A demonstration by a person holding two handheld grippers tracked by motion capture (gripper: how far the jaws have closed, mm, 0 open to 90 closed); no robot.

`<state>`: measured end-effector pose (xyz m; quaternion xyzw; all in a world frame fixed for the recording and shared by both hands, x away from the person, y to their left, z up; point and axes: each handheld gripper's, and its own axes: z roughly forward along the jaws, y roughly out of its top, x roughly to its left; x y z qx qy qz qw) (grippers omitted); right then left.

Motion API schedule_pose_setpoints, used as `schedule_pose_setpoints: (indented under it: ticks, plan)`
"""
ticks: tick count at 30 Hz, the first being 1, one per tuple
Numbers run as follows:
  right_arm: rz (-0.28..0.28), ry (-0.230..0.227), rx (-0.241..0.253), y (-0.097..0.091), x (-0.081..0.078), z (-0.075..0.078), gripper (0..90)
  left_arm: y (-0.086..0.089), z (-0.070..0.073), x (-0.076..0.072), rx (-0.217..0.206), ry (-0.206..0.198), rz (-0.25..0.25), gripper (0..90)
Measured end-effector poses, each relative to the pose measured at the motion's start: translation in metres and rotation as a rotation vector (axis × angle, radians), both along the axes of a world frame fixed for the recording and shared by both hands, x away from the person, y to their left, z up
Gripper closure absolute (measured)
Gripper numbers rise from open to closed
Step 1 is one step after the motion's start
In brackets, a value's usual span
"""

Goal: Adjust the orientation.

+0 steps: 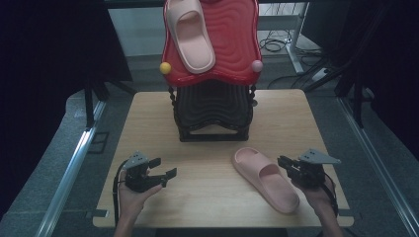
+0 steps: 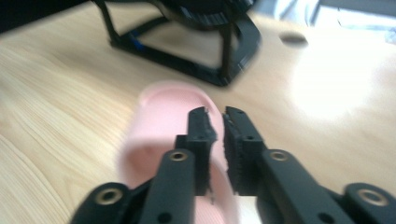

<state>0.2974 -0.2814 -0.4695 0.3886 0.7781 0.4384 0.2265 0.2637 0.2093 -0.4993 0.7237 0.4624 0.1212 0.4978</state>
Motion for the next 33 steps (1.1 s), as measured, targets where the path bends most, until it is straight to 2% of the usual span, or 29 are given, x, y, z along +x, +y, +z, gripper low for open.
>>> schedule_pose_setpoints:
  ticks: [2,6,8,11,14,16,22,27,33]
  plan:
    - [-0.035,0.004,-0.044,-0.010,-0.004,-0.007,88.6,0.000,0.000,0.000,0.003,-0.002,-0.003,18.6]
    - [-0.067,0.045,-0.074,-0.028,-0.007,-0.020,90.0,-0.001,0.000,-0.001,0.003,-0.003,-0.005,18.6]
    - [-0.081,0.080,-0.095,-0.035,-0.009,-0.028,90.0,-0.001,0.001,-0.001,0.002,-0.002,-0.007,18.6]
    - [-0.071,0.117,-0.123,-0.038,-0.013,-0.039,90.0,-0.002,0.000,-0.001,0.002,-0.001,-0.007,18.6]
    - [-0.055,0.136,-0.164,-0.036,-0.020,-0.049,90.0,-0.002,0.000,-0.001,0.000,-0.009,-0.014,18.6]
    - [-0.044,0.143,-0.189,-0.033,-0.026,-0.054,90.0,-0.001,0.000,-0.001,-0.002,-0.009,-0.015,18.6]
    - [0.035,0.176,-0.184,-0.021,-0.041,-0.058,90.0,-0.002,0.000,-0.001,-0.002,-0.007,-0.016,18.6]
    - [0.129,0.192,-0.173,0.004,-0.053,-0.061,90.0,-0.003,0.000,0.000,-0.001,-0.004,-0.017,18.6]
    - [0.217,0.207,-0.174,0.038,-0.053,-0.064,90.0,-0.005,-0.002,0.001,0.008,0.002,-0.023,18.6]
